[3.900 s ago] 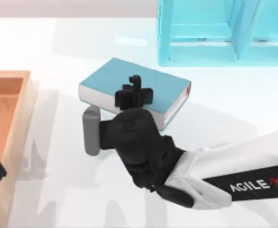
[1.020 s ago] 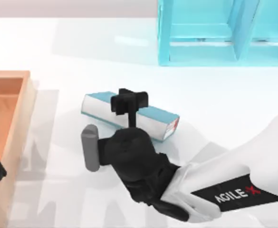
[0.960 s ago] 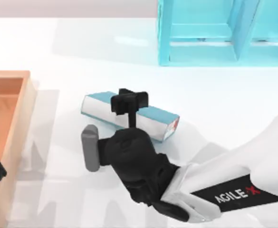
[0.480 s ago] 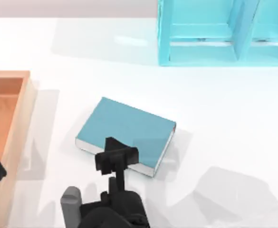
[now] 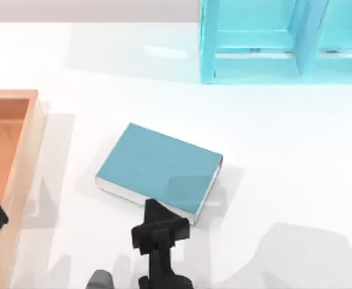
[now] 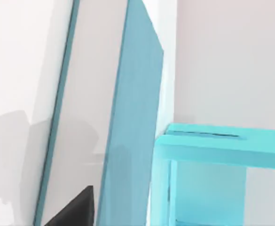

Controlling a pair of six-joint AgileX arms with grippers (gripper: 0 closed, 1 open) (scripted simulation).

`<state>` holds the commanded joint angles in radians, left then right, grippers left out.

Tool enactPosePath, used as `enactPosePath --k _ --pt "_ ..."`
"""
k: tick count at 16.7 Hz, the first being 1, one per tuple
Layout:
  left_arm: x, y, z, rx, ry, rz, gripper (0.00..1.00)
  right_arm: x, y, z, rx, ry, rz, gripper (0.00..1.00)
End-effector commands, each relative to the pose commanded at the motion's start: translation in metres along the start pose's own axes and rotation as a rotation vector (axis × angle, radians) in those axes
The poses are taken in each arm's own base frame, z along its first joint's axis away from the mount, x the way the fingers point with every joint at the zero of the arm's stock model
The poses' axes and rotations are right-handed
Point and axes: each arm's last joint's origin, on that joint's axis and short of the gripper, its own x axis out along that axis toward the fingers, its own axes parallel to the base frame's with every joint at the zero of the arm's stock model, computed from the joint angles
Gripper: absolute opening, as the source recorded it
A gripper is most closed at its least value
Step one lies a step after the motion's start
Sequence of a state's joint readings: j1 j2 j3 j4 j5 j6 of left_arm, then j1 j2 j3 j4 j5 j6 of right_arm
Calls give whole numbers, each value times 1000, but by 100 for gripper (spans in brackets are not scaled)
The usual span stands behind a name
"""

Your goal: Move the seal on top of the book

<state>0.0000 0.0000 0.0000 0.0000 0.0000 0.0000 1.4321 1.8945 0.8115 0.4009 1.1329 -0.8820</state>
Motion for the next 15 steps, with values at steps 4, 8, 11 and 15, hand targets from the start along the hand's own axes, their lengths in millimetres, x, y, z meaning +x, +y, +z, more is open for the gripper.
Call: enactPosePath --k 4,8,11,15 --pt "0 0 0 0 0 0 100 4 -13 -12 69 -6 28 100" --pt "0 0 0 0 0 0 100 16 -52 -63 316 0 104 100" --pt "0 0 0 0 0 0 100 19 -87 -128 609 24 132 100" --pt "0 0 0 0 0 0 100 -4 -111 -226 1050 29 47 100"
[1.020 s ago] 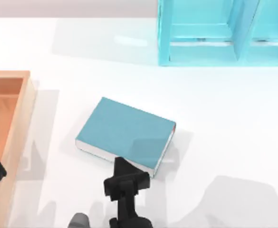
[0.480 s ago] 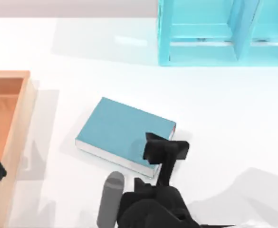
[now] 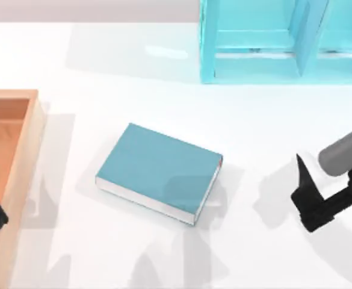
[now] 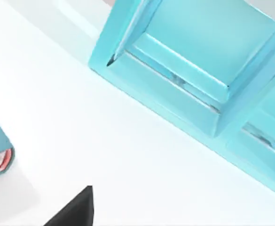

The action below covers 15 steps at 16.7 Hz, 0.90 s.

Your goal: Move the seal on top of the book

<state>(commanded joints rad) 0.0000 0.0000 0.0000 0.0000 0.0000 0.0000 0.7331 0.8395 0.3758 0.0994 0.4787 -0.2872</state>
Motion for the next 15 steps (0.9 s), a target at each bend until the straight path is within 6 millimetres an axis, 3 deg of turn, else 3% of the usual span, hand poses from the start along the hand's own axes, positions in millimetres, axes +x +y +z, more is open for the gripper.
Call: enactPosePath --k 3,8,11,15 --pt "0 0 0 0 0 0 100 -25 -40 -39 260 -82 -95 100" --pt "0 0 0 0 0 0 100 -46 -59 -88 464 -212 -249 100" --pt "0 0 0 0 0 0 100 -48 -61 -101 495 -253 -291 100" --pt "0 0 0 0 0 0 100 -48 -62 -103 497 -259 -297 100"
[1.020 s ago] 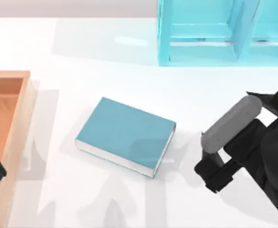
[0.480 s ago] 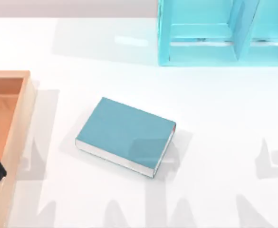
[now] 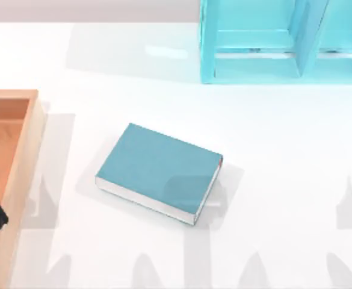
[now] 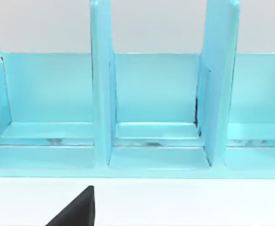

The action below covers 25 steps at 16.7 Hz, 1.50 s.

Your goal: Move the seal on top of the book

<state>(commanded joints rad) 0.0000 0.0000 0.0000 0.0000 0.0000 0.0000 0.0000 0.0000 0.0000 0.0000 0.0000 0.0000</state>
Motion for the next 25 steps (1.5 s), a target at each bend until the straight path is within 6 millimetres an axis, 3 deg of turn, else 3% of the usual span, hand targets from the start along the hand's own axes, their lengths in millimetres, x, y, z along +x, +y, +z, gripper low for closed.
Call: enactPosePath --k 6,11,14,17,21,25 --pt "0 1 11 14 57 13 100 0 0 0 0 0 0 100" --pt "15 8 63 60 315 50 100 0 0 0 0 0 0 100" --pt "48 17 94 80 579 63 100 0 0 0 0 0 0 100" --pt "96 31 107 83 882 61 100 0 0 0 0 0 0 100" --pt "157 56 105 64 1220 38 100 0 0 0 0 0 0 100" --pt "205 81 93 36 1441 7 100 0 0 0 0 0 0 100"
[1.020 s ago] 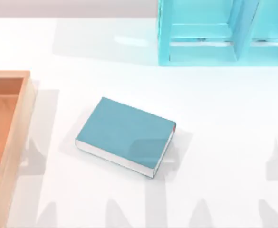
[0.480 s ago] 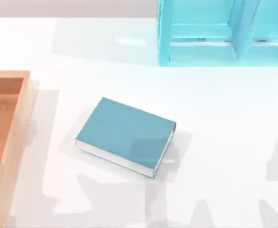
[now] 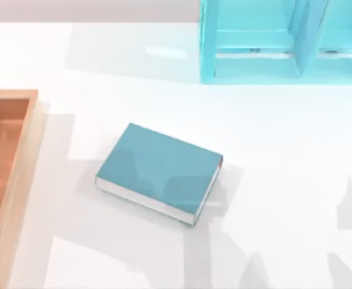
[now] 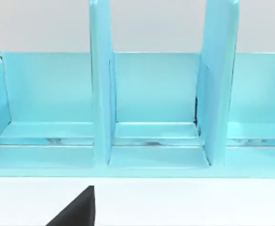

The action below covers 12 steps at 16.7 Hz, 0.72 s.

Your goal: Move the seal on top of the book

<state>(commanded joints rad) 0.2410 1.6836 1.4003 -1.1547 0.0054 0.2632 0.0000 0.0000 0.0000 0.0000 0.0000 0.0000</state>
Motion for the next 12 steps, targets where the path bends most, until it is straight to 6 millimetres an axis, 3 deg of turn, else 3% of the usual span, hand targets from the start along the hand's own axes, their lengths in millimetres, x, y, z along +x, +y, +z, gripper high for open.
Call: enactPosePath --k 4,12 --pt "15 16 24 0 112 -29 100 0 0 0 0 0 0 100" --pt "21 16 26 2 123 -33 100 0 0 0 0 0 0 100"
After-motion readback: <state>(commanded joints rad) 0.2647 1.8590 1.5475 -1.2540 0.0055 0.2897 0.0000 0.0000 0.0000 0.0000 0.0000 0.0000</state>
